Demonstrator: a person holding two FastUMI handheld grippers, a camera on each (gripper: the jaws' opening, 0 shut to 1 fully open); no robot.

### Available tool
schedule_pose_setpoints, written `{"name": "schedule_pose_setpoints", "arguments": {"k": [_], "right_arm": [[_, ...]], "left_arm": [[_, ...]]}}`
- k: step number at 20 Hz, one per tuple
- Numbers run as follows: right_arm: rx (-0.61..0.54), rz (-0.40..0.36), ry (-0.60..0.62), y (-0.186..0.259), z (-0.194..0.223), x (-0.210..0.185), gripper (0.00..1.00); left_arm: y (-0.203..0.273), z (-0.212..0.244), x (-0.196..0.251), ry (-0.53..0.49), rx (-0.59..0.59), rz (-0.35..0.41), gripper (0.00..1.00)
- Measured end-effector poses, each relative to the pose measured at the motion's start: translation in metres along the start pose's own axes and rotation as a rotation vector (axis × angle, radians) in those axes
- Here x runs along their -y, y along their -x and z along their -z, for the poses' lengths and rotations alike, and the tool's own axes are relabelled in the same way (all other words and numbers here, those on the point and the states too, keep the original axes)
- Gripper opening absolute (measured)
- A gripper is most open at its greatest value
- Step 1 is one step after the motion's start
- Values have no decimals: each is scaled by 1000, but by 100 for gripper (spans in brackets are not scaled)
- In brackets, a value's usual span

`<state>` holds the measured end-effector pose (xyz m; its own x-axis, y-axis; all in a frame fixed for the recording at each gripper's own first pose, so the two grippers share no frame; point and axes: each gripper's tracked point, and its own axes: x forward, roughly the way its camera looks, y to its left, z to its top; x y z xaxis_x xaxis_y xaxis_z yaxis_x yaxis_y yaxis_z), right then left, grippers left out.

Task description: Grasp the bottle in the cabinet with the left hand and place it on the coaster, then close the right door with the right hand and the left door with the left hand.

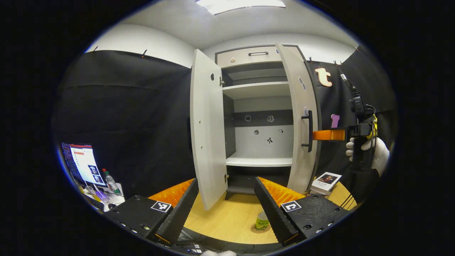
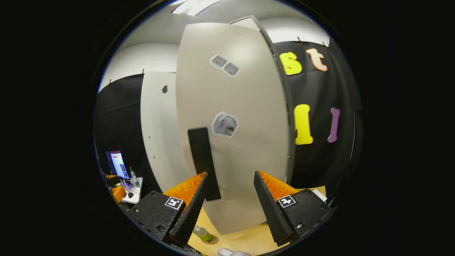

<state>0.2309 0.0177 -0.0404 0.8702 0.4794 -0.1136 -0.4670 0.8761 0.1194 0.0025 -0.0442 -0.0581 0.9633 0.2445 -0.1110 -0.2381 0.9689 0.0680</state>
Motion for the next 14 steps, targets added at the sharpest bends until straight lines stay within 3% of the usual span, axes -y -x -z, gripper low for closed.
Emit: {"name": "schedule_pose_setpoints", "arguments": {"k": [8, 14], "right_arm": [[30, 57, 22, 27, -3, 18, 79], [34, 192, 32, 68, -4, 35, 79]], "left_arm": [[-15, -3, -21, 2, 7, -20, 96], [-71, -30, -76, -14, 72, -6, 95]]}}
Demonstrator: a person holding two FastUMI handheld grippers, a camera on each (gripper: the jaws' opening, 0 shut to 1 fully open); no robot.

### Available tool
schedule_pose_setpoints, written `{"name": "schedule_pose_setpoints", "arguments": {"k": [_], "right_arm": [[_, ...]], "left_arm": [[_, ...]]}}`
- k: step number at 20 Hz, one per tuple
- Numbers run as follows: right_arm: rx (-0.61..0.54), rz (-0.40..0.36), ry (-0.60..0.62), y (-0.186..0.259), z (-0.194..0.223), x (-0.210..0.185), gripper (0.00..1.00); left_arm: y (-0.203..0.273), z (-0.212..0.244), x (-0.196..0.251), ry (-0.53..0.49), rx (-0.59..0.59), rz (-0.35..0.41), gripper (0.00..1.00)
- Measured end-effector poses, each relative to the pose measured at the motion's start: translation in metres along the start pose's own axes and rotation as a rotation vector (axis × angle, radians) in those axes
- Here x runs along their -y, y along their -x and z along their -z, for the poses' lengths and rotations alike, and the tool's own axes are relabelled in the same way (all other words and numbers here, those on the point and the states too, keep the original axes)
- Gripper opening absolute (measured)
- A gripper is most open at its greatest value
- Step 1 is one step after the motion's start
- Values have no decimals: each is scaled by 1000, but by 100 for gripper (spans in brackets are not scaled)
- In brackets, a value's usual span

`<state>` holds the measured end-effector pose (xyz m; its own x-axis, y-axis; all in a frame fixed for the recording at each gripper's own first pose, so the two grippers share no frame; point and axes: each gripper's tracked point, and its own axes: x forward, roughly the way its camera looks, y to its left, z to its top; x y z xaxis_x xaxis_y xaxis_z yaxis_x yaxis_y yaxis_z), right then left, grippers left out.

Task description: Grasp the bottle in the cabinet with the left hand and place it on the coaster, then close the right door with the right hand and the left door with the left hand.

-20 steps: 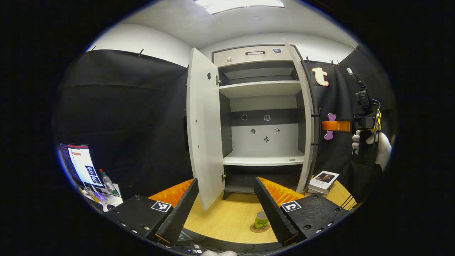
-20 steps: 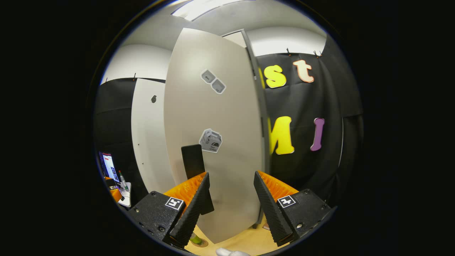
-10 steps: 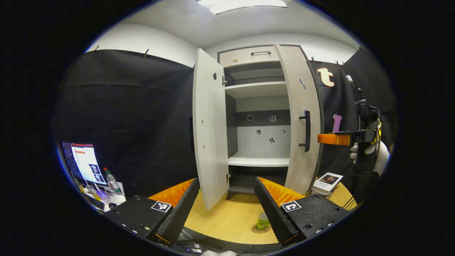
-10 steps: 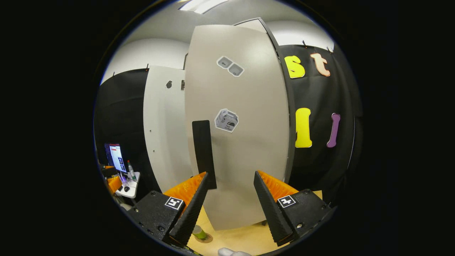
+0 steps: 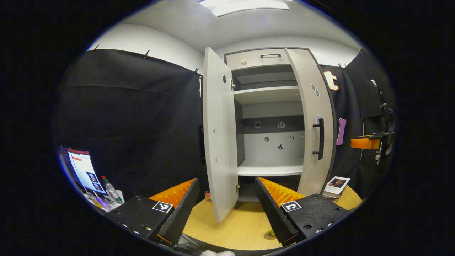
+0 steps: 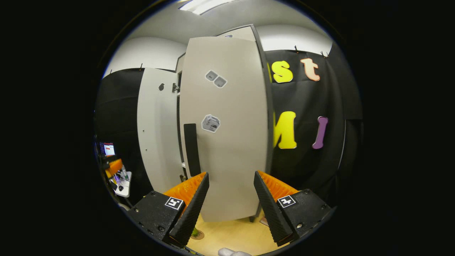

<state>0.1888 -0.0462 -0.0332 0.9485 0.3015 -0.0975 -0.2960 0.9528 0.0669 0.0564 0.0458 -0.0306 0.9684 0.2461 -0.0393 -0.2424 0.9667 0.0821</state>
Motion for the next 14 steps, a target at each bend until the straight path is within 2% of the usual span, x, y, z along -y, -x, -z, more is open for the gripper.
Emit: {"name": "schedule_pose_setpoints", "arguments": {"k": [6, 9, 14], "right_arm": [[-16, 177, -2, 36, 11, 4, 79], [-37, 234, -2, 57, 19, -9, 79], [-54, 348, -7, 84, 31, -31, 79]], "left_arm": [[-70, -13, -85, 18, 12, -34, 95], [-102, -8, -120, -8, 7, -38, 95], [-155, -10, -156, 0, 36, 7, 95]]}}
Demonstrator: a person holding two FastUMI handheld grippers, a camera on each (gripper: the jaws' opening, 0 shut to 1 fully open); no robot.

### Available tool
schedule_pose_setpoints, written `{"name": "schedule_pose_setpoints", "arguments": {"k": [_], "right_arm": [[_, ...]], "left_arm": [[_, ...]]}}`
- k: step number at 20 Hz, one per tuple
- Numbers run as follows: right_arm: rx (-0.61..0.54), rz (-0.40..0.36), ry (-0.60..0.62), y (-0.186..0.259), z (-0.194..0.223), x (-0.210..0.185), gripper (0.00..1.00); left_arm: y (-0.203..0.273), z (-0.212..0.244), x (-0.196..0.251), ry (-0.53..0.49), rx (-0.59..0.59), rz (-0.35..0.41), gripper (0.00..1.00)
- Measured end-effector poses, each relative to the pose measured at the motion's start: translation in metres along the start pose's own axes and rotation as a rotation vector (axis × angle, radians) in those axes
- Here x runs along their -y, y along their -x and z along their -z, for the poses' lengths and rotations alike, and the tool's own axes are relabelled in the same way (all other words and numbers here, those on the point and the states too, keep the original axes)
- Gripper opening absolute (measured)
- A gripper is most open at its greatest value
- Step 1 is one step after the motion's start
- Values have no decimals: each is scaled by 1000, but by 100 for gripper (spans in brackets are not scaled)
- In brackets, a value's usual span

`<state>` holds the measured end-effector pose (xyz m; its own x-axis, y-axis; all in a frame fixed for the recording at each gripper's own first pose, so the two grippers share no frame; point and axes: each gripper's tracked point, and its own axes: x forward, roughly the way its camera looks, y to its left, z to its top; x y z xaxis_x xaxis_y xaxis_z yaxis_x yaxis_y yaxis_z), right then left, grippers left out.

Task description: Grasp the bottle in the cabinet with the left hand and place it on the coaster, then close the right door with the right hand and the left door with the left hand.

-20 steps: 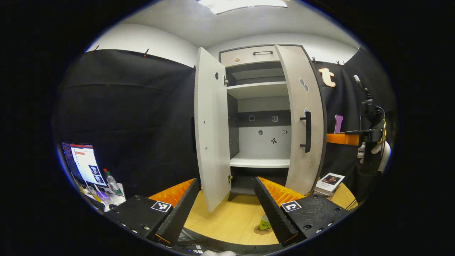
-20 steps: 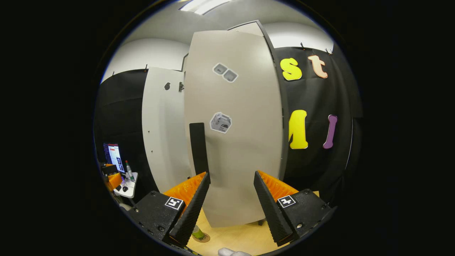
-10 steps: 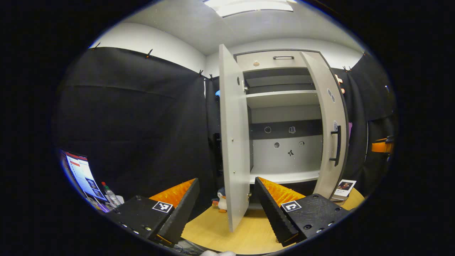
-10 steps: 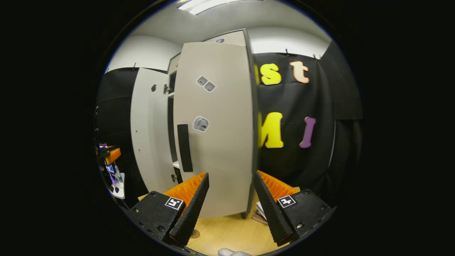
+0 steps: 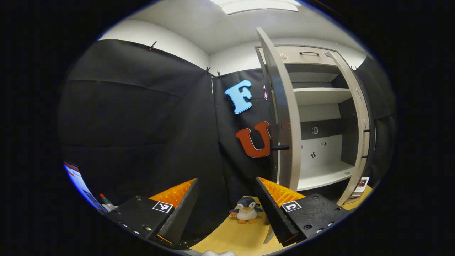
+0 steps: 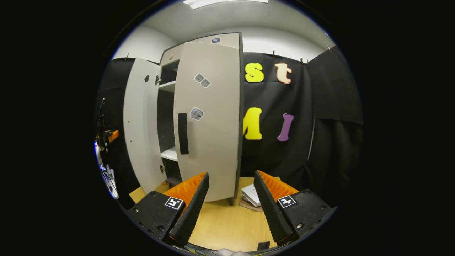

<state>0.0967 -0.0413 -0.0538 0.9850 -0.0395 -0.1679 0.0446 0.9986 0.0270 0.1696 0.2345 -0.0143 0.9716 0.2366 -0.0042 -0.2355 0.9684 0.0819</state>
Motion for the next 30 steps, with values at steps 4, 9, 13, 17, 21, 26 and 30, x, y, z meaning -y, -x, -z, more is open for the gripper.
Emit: {"name": "schedule_pose_setpoints", "arguments": {"k": [4, 9, 13, 17, 21, 26, 30], "right_arm": [[-37, 25, -43, 16, 9, -16, 79], [-41, 66, -46, 22, 8, -9, 79], [-59, 59, -42, 18, 9, -7, 79], [-51, 39, -52, 18, 5, -14, 79], [-62, 14, -37, 19, 11, -15, 79], [-74, 6, -54, 21, 17, -2, 79], [-90, 11, -64, 25, 23, 8, 79]], "left_arm": [[-29, 11, -6, 24, -14, 29, 95], [-60, 12, -8, 25, -5, 26, 95], [-65, 9, 14, 68, 0, 73, 95], [-64, 5, 26, 32, -2, 79, 89], [-63, 4, 28, 51, 5, 82, 89], [-54, 2, 45, 27, 6, 93, 89], [-46, 1, 69, 35, 5, 138, 89]]}}
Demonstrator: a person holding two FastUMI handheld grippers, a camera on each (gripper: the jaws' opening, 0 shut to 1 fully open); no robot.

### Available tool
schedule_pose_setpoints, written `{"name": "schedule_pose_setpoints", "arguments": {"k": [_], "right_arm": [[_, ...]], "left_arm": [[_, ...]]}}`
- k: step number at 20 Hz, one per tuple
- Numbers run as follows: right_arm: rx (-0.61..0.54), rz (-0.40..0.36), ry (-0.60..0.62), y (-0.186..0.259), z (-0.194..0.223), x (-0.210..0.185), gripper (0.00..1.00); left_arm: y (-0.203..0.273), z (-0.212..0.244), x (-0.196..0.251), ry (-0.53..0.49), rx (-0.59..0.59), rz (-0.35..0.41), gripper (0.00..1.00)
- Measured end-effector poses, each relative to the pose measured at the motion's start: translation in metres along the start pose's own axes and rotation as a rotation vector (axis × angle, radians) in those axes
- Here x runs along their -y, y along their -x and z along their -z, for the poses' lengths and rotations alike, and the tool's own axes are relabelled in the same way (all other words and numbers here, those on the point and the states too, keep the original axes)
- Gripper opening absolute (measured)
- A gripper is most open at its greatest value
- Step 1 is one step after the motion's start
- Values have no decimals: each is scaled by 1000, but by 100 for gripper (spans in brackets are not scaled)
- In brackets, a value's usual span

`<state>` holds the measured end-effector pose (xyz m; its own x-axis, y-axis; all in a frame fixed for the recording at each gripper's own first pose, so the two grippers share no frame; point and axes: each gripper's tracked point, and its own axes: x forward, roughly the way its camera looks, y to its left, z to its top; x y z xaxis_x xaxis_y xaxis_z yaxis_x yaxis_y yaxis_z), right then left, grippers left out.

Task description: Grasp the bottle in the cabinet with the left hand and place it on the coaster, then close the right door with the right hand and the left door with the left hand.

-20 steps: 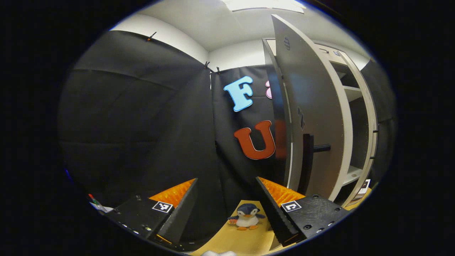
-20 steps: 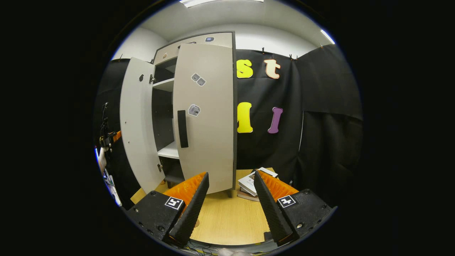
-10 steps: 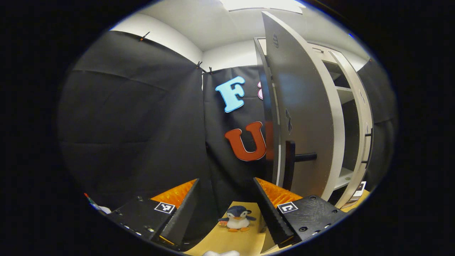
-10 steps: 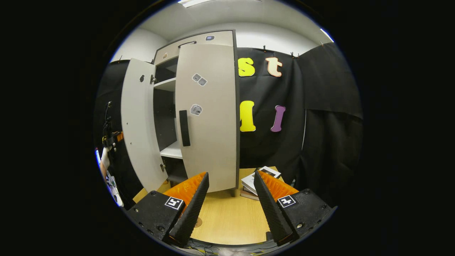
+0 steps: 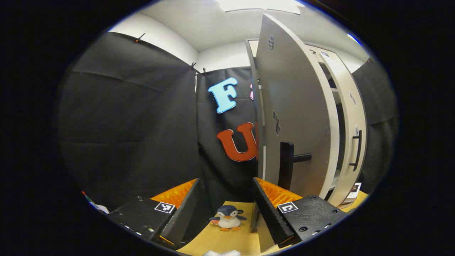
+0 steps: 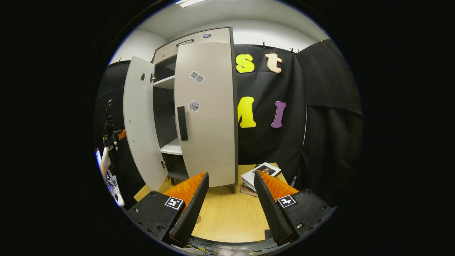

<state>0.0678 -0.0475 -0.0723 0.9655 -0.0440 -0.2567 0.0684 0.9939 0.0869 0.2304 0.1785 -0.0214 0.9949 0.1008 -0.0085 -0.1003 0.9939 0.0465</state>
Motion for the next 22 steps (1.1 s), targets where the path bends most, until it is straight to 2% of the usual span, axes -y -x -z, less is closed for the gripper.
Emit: {"name": "schedule_pose_setpoints", "arguments": {"k": [6, 7, 9, 13, 14, 15, 16, 17, 22], "right_arm": [[0, -1, 17, 10, 2, 3, 79], [1, 1, 19, 13, 1, 4, 79], [5, 6, 19, 16, 0, 5, 79], [10, 10, 5, 22, -1, 2, 79], [13, 13, 5, 24, -2, 2, 79], [16, 17, 5, 24, -4, 3, 79], [19, 21, 6, 26, -4, 2, 79], [25, 25, 7, 29, -5, 2, 79], [57, 58, 6, 37, -11, 4, 79]], "left_arm": [[0, -1, 32, 12, -10, 51, 89], [-1, -2, 37, 14, -11, 60, 85], [-3, -3, 50, 16, -12, 81, 89], [-13, -5, 92, 30, -12, 159, 89], [-16, -5, 106, 29, -13, 184, 86], [-20, -2, 118, 25, -21, 208, 93], [-24, 0, 123, 17, -36, 205, 87], [-26, 4, 124, 14, -42, 193, 96], [-16, -2, 126, 31, -30, 188, 96]]}}
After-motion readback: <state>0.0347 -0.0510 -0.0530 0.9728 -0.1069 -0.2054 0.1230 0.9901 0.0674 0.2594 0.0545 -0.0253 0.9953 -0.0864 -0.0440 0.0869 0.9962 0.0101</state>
